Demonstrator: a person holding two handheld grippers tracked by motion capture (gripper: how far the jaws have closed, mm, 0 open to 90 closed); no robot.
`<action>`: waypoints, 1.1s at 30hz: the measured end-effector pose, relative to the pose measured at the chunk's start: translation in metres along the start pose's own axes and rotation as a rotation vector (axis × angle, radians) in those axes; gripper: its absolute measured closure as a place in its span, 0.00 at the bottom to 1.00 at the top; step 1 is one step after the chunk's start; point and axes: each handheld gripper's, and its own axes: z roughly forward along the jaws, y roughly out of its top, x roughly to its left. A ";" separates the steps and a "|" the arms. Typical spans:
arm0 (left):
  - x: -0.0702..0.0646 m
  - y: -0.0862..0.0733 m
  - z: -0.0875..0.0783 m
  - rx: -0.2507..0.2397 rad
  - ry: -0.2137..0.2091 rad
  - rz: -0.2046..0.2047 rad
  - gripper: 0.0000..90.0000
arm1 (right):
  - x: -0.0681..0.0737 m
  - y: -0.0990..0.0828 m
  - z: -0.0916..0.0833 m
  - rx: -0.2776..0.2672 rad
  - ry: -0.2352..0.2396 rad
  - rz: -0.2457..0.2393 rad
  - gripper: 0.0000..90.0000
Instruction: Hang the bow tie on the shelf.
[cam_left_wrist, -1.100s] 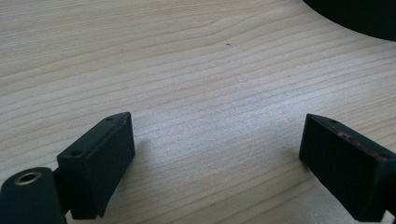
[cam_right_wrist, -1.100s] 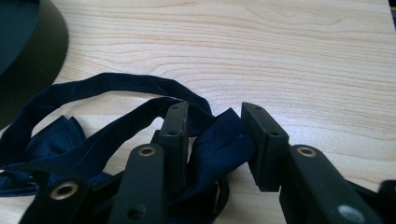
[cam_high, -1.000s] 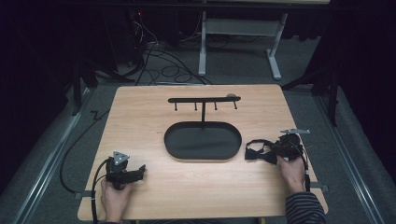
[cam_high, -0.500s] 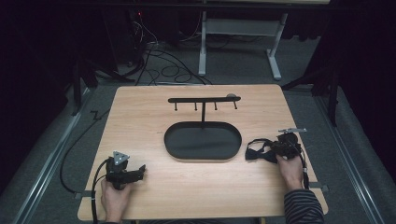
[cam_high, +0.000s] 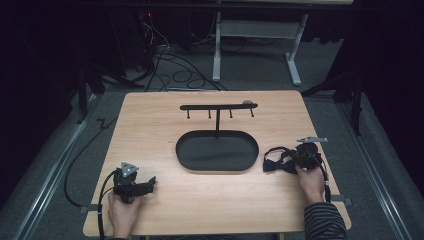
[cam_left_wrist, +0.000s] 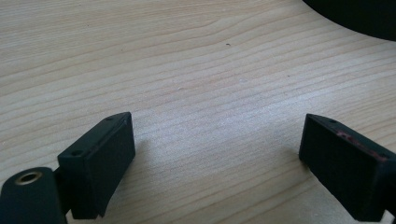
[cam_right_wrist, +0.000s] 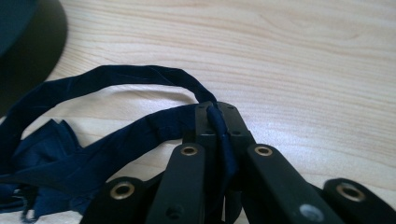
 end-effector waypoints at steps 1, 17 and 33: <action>0.000 0.000 0.000 0.000 0.000 0.000 0.12 | 0.001 0.000 -0.001 -0.005 0.004 0.001 1.00; 0.000 0.000 0.000 0.000 0.000 0.001 0.12 | 0.016 0.012 -0.035 -0.123 0.052 -0.092 1.00; 0.000 0.000 0.000 0.000 0.000 0.001 0.12 | 0.043 0.036 -0.074 -0.231 0.107 -0.193 1.00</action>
